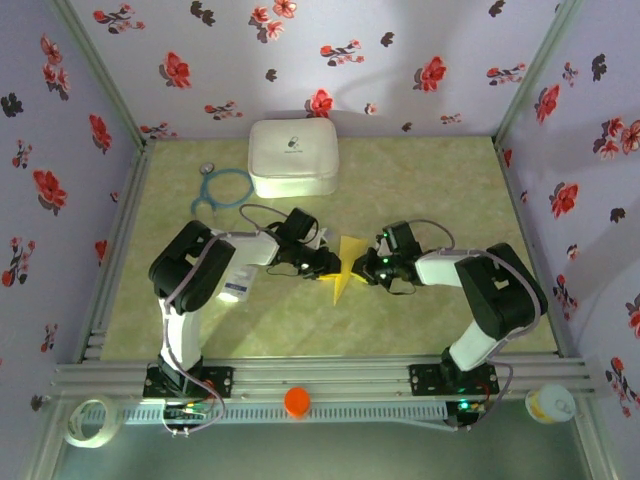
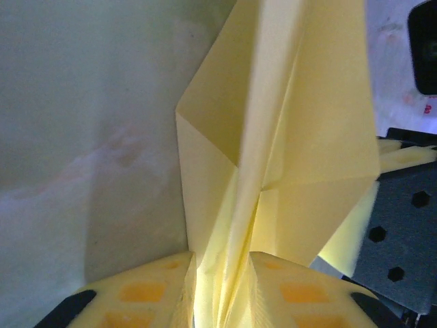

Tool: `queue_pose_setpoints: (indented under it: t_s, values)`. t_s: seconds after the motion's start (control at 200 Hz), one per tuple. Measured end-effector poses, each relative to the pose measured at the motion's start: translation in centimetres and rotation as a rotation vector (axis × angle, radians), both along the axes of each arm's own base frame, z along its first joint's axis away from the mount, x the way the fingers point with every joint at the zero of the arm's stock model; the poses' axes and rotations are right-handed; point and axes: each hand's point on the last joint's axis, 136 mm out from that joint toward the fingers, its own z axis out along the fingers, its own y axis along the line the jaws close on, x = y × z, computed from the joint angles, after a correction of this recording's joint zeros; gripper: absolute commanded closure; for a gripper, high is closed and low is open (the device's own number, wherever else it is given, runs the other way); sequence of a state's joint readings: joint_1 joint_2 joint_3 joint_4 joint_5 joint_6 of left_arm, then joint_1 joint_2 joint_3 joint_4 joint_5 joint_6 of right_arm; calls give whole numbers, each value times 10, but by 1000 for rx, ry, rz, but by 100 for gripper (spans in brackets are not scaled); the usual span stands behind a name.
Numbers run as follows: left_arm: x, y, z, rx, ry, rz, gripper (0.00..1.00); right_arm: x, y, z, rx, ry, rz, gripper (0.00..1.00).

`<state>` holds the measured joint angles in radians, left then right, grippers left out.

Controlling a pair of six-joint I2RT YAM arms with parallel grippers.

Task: Fold a paper plane with a square sheet of paper (pick it up from the middle)
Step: Turn over a paper plane at the center of the table.

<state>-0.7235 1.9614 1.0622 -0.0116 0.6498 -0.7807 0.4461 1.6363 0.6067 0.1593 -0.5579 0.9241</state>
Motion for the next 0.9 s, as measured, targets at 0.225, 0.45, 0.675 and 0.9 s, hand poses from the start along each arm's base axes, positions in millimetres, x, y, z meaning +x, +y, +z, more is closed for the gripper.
queue_pose_setpoints:
  t_s: [0.225,0.45,0.675,0.9]
  values:
    - [-5,-4,1,-11,7,-18,74,-1,2,0,17,-2,7,87]
    - [-7,-6,2,-17,13,-26,75,0,3,0,27,-9,11,87]
    - [-8,-8,1,-19,20,-34,78,-1,4,0,28,-10,11,87]
    - [-9,-9,0,-22,24,-36,83,-1,4,0,31,-13,12,87]
